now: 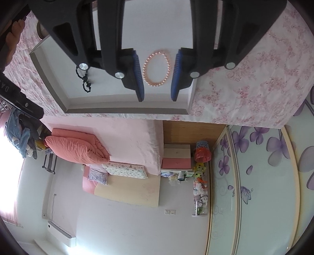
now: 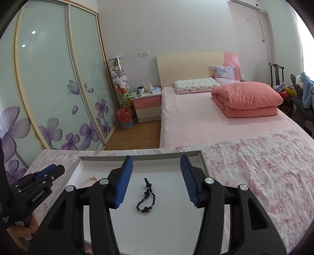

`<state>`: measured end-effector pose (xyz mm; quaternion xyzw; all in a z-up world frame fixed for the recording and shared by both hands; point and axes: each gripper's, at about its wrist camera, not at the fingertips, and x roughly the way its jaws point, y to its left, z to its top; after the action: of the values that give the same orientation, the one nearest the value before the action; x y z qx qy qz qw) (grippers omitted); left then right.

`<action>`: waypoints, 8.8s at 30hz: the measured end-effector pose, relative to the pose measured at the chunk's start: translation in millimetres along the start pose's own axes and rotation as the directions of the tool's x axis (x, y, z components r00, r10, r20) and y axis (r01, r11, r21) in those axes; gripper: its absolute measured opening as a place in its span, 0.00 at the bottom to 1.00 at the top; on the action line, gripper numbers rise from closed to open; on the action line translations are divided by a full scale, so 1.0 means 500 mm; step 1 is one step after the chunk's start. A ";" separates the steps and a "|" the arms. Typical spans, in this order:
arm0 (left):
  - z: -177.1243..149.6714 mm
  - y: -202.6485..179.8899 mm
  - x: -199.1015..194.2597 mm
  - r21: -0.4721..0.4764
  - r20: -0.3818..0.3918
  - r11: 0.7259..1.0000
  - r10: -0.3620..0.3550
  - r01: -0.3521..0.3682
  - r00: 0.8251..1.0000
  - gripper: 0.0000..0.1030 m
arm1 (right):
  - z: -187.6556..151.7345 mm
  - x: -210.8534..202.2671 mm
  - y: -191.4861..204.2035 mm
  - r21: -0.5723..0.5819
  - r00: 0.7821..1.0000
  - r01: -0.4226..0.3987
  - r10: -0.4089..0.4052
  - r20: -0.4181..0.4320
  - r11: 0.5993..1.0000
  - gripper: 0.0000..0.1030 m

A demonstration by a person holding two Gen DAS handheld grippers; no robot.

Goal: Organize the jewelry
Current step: 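Carry both bracelets into the grey tray and open both tools, then move both tools back toward the silver bangle and silver cuff, then grasp the silver bangle with the left tool while the right tool grasps the silver cuff, then carry the bangle and cuff into the grey tray and release both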

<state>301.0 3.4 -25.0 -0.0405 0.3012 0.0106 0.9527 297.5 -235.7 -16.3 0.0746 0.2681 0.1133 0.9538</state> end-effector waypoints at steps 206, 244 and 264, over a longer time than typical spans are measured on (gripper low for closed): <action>-0.244 0.029 -0.140 0.139 -0.210 0.989 -0.013 0.043 0.978 0.68 | -0.236 -0.105 -0.060 -0.038 0.949 0.145 -0.149 -0.279 0.989 0.65; -0.110 -0.030 -0.327 0.109 0.221 0.994 -0.046 0.022 0.974 0.68 | -0.090 -0.283 0.059 -0.085 0.977 0.054 -0.035 0.209 0.995 0.65; -0.045 -0.061 -0.294 0.081 0.294 0.997 -0.042 0.019 0.955 0.68 | -0.047 -0.257 0.056 -0.077 0.956 0.057 -0.032 0.292 0.995 0.65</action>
<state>169.3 -28.4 43.3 -0.0060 0.1549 -0.0098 0.9879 173.6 -239.8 33.0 0.0438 0.1216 0.0911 0.9874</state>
